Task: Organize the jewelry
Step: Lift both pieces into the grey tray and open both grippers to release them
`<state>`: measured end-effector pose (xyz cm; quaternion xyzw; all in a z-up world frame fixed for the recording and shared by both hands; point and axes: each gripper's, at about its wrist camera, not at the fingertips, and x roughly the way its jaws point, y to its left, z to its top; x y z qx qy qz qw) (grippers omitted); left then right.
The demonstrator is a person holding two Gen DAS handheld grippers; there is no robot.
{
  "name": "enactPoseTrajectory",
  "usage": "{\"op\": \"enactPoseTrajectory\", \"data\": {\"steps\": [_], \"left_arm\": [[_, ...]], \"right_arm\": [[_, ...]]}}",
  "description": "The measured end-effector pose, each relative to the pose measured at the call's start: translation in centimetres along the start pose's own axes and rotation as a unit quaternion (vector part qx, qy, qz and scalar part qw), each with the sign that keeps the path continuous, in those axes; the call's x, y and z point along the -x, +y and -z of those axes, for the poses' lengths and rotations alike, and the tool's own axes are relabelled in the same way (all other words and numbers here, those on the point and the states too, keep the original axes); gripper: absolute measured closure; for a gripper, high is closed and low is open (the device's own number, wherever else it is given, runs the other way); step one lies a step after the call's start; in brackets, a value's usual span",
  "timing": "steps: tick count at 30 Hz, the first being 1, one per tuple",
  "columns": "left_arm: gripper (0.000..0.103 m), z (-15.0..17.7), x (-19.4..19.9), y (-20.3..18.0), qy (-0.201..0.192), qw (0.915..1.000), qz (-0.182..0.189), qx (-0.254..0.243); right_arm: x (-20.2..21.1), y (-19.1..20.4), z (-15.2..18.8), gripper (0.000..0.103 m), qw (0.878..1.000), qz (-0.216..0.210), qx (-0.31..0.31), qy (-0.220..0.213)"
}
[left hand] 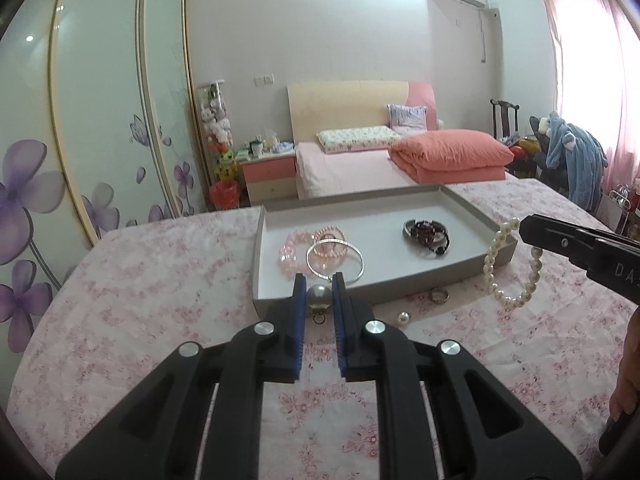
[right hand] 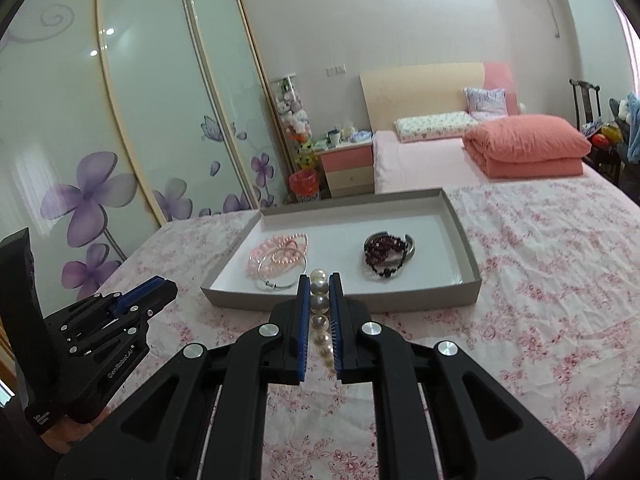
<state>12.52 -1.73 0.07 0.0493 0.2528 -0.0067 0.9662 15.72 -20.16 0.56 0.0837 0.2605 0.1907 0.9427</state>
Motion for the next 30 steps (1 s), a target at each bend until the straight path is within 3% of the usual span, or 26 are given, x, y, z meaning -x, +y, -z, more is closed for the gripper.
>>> {"op": "enactPoseTrajectory", "data": {"steps": [17, 30], "left_arm": [[0.089, -2.0, 3.0, 0.3, -0.053, 0.9981, -0.002, 0.033], [0.089, -2.5, 3.1, 0.2, -0.065, 0.9974, 0.000, 0.032]], "right_arm": [[3.8, 1.1, -1.3, 0.093, 0.994, 0.033, 0.036, -0.097], [4.2, 1.2, -2.0, 0.093, 0.990, 0.045, 0.044, -0.124]]}}
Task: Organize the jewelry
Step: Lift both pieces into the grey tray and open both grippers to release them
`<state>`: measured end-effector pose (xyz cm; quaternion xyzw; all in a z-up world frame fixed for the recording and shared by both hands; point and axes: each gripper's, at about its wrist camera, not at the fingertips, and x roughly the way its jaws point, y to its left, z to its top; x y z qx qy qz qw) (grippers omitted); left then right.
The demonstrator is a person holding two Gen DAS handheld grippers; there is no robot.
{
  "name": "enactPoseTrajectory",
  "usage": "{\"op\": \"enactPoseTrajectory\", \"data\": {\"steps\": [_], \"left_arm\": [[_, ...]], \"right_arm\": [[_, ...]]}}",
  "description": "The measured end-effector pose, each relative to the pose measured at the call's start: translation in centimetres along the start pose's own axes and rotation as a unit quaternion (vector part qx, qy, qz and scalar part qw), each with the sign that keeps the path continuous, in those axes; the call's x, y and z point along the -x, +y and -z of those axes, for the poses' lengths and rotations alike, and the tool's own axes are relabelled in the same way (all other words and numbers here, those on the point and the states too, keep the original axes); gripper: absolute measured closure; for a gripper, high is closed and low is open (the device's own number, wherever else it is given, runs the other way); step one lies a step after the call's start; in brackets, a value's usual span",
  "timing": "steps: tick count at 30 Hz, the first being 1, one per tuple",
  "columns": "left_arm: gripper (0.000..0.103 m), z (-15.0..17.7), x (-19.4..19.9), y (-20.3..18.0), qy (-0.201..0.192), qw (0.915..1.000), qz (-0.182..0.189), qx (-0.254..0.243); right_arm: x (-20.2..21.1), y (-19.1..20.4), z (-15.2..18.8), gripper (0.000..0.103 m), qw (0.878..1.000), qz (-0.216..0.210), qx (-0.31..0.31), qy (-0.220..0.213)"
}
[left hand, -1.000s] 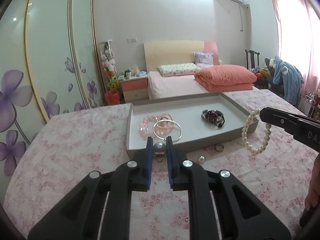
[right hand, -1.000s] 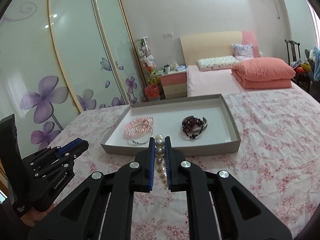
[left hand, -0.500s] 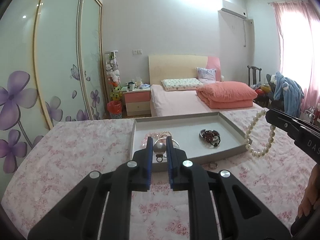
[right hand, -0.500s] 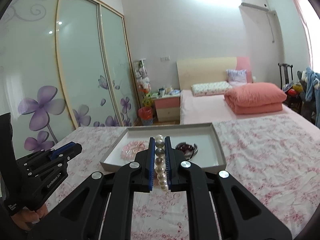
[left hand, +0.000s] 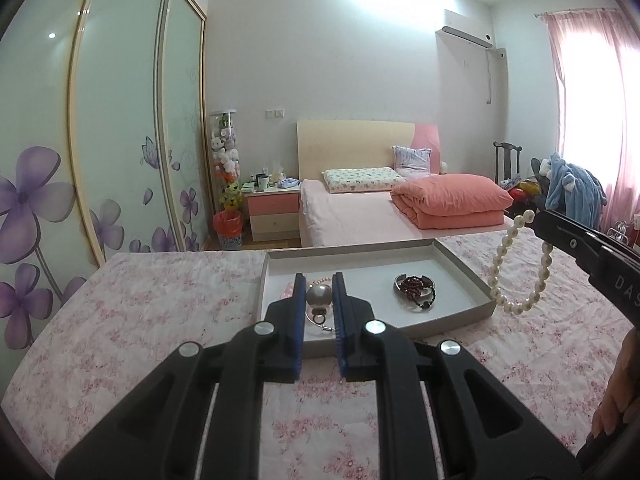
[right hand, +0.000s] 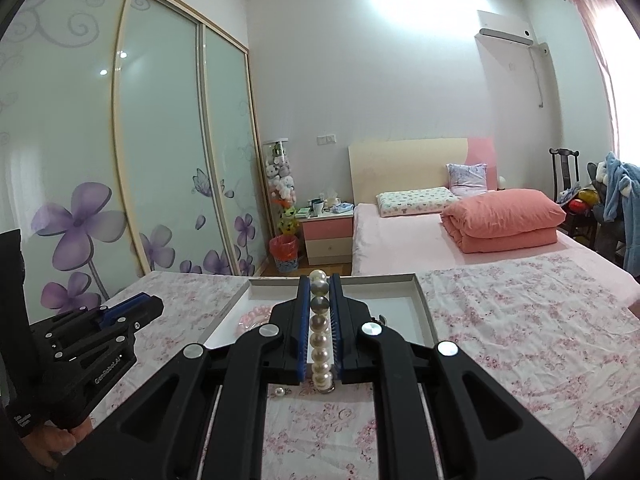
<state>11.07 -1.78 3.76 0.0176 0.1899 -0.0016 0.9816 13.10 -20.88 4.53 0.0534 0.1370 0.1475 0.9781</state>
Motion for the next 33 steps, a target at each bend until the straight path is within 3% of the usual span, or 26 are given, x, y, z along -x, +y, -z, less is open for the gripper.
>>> {"op": "enactPoseTrajectory", "data": {"steps": [19, 33], "left_arm": [[0.089, -2.0, -4.7, 0.0, 0.003, 1.0000, -0.006, -0.003], [0.089, -2.0, -13.6, -0.1, 0.067, 0.9976, 0.017, -0.001]], "right_arm": [[-4.5, -0.3, -1.6, 0.093, 1.000, 0.015, 0.006, 0.000], [-12.6, -1.7, -1.2, 0.093, 0.996, 0.002, -0.042, 0.078]]}}
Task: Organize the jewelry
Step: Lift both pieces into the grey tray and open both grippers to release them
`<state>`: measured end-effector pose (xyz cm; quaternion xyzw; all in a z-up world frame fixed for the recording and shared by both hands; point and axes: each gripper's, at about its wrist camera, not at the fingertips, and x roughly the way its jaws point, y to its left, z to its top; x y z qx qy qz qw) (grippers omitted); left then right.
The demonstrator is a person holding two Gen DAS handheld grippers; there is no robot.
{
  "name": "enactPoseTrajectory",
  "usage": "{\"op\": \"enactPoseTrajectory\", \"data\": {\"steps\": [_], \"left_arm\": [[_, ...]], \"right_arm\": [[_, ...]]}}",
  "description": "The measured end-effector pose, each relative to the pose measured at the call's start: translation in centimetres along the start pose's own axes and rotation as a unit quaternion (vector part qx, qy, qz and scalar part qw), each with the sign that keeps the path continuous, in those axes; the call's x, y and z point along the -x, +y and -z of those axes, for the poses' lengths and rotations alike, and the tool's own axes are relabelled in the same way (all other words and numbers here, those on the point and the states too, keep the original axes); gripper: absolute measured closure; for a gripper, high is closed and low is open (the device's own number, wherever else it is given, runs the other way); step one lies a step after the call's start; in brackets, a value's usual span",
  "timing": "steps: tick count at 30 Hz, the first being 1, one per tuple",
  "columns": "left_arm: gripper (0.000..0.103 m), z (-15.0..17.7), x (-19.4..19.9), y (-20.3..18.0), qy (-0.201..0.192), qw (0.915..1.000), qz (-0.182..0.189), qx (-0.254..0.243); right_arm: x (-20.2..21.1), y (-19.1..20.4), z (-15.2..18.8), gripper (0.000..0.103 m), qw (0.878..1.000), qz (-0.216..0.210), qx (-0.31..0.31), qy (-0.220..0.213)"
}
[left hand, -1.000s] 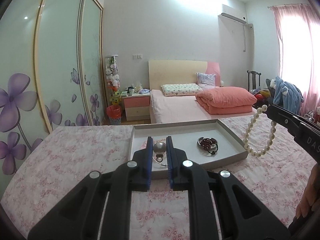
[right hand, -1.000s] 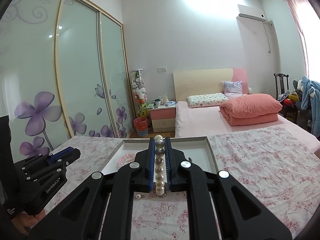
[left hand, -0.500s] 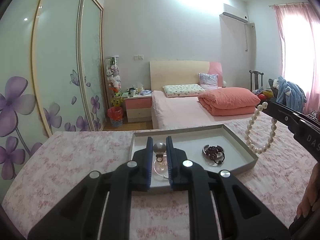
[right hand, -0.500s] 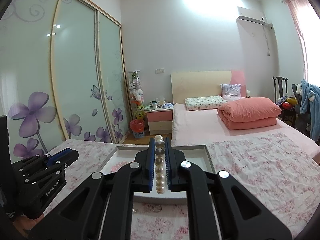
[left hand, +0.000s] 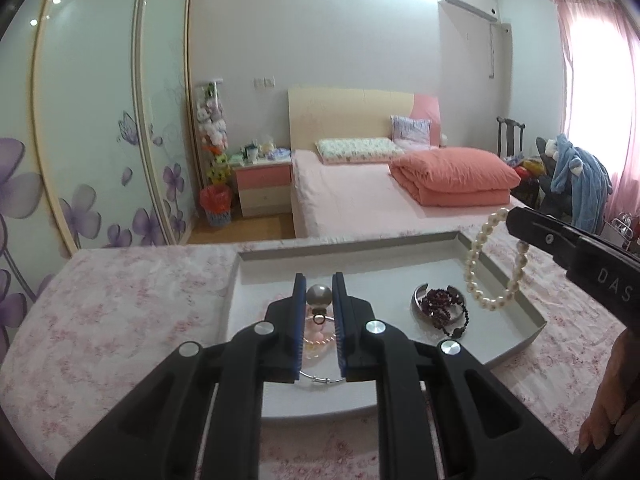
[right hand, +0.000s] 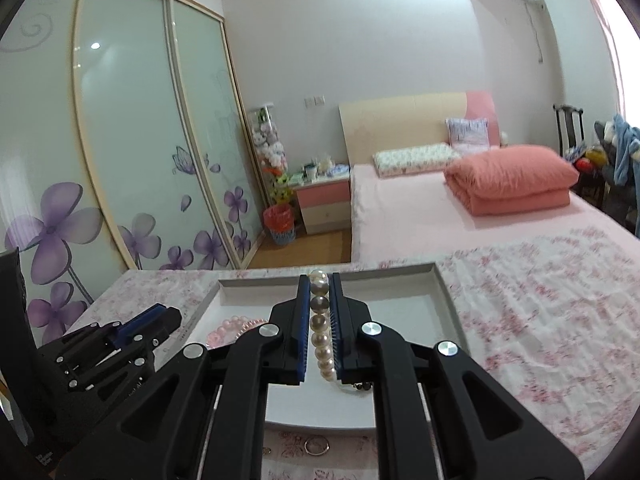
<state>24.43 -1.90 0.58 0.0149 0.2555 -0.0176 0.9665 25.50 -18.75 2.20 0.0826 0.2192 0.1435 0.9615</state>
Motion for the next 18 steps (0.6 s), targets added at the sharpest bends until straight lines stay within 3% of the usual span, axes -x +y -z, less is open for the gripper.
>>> {"op": "enactPoseTrajectory", "data": {"steps": [10, 12, 14, 15, 16, 18], "left_arm": [[0.089, 0.7, -5.1, -0.2, 0.050, 0.9987, 0.007, 0.008], [0.084, 0.8, -5.5, -0.2, 0.054, 0.9985, 0.008, 0.009], [0.073, 0.8, -5.9, -0.1, 0.057, 0.9983, 0.006, 0.009], [0.069, 0.9, -5.9, 0.0, 0.057, 0.9983, 0.006, 0.010], [0.069, 0.9, -6.0, 0.2, 0.058, 0.9982, 0.005, 0.012], [0.068, 1.1, -6.0, 0.6, 0.061, 0.9980, 0.006, 0.016]], "right_arm": [[-4.7, -1.2, 1.2, 0.092, 0.998, 0.005, -0.022, 0.057], [-5.2, -1.3, 1.3, 0.092, 0.997, 0.006, -0.026, 0.068], [-5.4, -1.5, 1.5, 0.089, 0.997, 0.005, -0.033, 0.076], [-5.4, -1.6, 1.6, 0.081, 0.996, 0.006, -0.034, 0.078], [-5.4, -1.7, 1.7, 0.074, 0.996, 0.009, -0.034, 0.077], [-5.1, -1.9, 1.9, 0.073, 0.997, 0.016, -0.035, 0.073]]}}
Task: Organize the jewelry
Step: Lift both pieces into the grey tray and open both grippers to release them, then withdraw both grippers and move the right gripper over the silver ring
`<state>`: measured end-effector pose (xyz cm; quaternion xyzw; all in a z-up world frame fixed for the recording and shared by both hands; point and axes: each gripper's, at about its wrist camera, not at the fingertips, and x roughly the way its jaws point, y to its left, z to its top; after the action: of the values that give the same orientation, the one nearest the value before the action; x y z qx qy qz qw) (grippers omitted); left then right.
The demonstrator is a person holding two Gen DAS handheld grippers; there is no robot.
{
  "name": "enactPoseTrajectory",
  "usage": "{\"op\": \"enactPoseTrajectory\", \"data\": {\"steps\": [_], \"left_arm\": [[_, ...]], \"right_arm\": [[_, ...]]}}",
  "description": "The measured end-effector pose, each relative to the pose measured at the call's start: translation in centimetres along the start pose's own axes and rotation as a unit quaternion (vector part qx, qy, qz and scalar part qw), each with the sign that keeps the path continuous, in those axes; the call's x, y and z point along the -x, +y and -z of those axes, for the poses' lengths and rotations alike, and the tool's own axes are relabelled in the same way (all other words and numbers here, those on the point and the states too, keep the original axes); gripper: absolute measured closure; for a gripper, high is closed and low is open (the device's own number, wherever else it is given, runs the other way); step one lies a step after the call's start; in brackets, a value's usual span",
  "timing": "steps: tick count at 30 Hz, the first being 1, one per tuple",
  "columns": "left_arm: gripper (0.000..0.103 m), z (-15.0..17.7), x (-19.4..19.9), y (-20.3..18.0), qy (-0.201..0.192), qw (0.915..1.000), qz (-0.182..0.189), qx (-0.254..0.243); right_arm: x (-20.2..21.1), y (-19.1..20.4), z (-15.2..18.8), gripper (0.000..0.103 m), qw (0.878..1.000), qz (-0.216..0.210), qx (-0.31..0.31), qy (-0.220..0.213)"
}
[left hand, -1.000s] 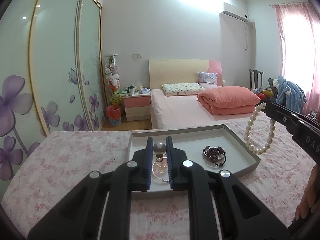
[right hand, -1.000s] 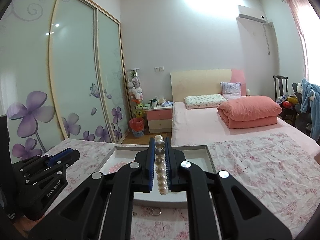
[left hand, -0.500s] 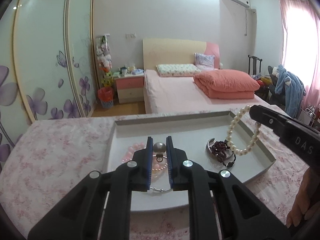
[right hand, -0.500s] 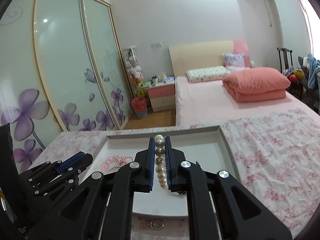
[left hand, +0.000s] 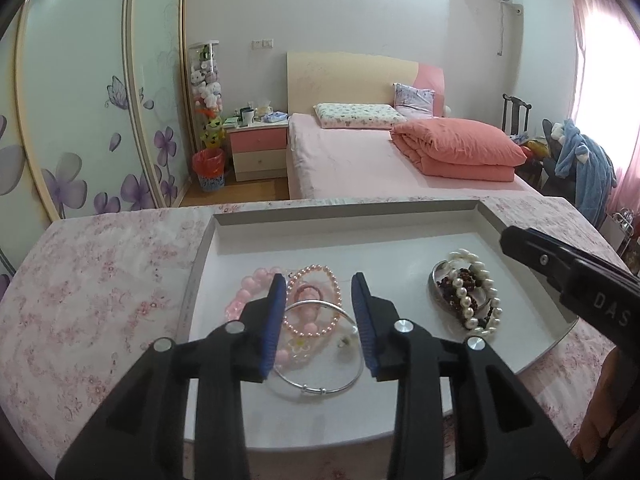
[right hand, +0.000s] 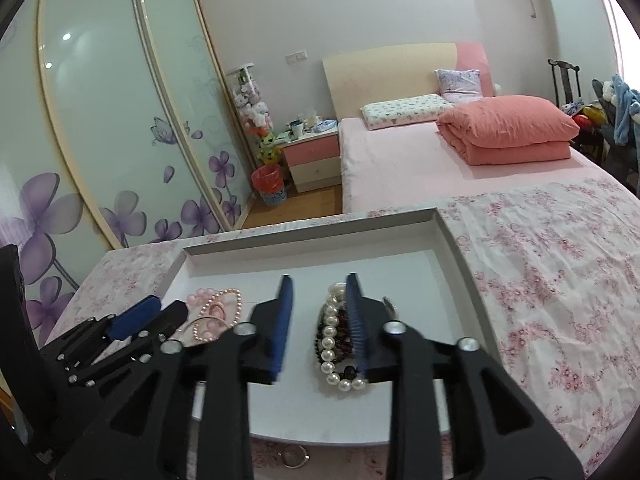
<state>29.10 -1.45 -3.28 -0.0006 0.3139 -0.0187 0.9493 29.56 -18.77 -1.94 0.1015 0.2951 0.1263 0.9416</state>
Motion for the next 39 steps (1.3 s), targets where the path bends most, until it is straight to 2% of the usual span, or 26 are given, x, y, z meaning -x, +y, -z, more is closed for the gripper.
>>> {"op": "enactPoseTrajectory", "data": {"steps": [10, 14, 19, 25, 32, 39], "left_arm": [[0.067, 0.3, 1.4, 1.4, 0.001, 0.9998, -0.010, 0.016], [0.063, 1.0, 2.8, 2.0, 0.002, 0.9997, -0.007, 0.021], [0.058, 2.6, 4.7, 2.5, 0.010, 0.9998, -0.003, 0.019], [0.052, 4.4, 6.8, 3.8, 0.020, 0.9994, -0.005, 0.027], [0.050, 5.4, 7.9, 5.1, 0.023, 0.9989, -0.011, 0.039], [0.049, 6.0, 8.1, 6.0, 0.024, 0.9985, -0.013, 0.048]], "right_arm": [[1.2, -0.8, 0.5, 0.073, 1.000, 0.008, -0.011, 0.004], [2.2, -0.8, 1.3, 0.073, 1.000, 0.005, -0.002, 0.012], [3.2, -0.7, 3.3, 0.073, 0.999, -0.006, 0.006, 0.047], [3.1, -0.4, 6.3, 0.073, 0.993, -0.021, 0.014, 0.112], [2.0, 1.0, 7.7, 0.073, 0.989, -0.016, 0.028, 0.142], [0.7, 2.1, 8.2, 0.073, 0.987, 0.008, 0.037, 0.159]]}}
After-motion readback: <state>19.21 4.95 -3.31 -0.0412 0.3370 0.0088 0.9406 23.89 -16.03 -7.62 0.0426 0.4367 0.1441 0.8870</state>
